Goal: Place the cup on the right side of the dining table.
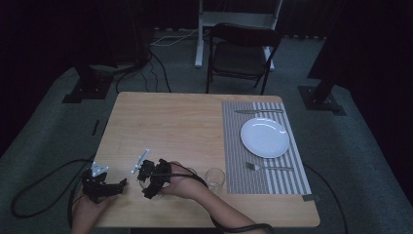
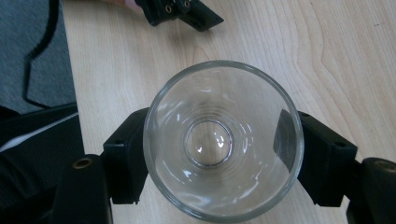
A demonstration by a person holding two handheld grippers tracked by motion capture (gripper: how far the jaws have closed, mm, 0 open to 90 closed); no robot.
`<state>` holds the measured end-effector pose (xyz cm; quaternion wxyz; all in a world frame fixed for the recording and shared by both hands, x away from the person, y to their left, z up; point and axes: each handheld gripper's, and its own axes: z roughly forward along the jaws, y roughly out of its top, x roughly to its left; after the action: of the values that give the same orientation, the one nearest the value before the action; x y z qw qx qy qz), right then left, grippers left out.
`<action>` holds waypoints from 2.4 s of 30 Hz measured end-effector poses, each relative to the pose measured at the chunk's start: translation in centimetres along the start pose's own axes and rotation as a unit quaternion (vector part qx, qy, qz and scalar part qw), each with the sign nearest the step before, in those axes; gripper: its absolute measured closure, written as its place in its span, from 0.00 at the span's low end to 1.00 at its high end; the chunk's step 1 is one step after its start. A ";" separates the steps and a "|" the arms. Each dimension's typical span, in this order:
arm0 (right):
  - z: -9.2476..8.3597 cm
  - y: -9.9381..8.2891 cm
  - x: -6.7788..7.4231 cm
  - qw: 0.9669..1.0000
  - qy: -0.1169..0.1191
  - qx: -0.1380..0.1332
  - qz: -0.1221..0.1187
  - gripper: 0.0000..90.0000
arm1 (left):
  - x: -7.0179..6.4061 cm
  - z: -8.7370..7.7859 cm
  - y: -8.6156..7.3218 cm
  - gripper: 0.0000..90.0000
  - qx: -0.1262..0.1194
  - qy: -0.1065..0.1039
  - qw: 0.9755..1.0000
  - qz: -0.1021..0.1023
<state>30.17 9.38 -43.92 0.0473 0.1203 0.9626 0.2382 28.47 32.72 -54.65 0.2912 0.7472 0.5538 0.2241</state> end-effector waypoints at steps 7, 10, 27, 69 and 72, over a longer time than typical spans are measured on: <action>-0.3 0.2 -0.4 1.000 -0.003 -0.001 0.001 0.32 | 0.0 0.0 0.0 0.00 -0.001 0.000 1.000 -0.001; -0.8 0.3 -0.9 1.000 -0.009 -0.008 0.009 0.32 | 0.0 0.0 0.0 0.00 0.000 0.000 1.000 0.000; -2.2 -0.2 -4.9 0.998 -0.041 -0.014 0.053 0.32 | 0.0 0.0 0.0 0.00 -0.001 0.001 1.000 0.000; -6.6 -9.2 -13.6 0.978 -0.118 0.017 0.170 0.32 | 0.0 0.0 0.0 0.00 0.000 0.000 1.000 0.000; -7.1 -10.1 -14.4 0.975 -0.127 0.022 0.183 0.32 | 0.0 0.0 0.0 0.00 0.000 0.000 1.000 0.000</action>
<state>40.91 -6.16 -41.94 0.1218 0.3248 0.9154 0.2042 28.47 32.71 -54.66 0.2913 0.7471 0.5538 0.2243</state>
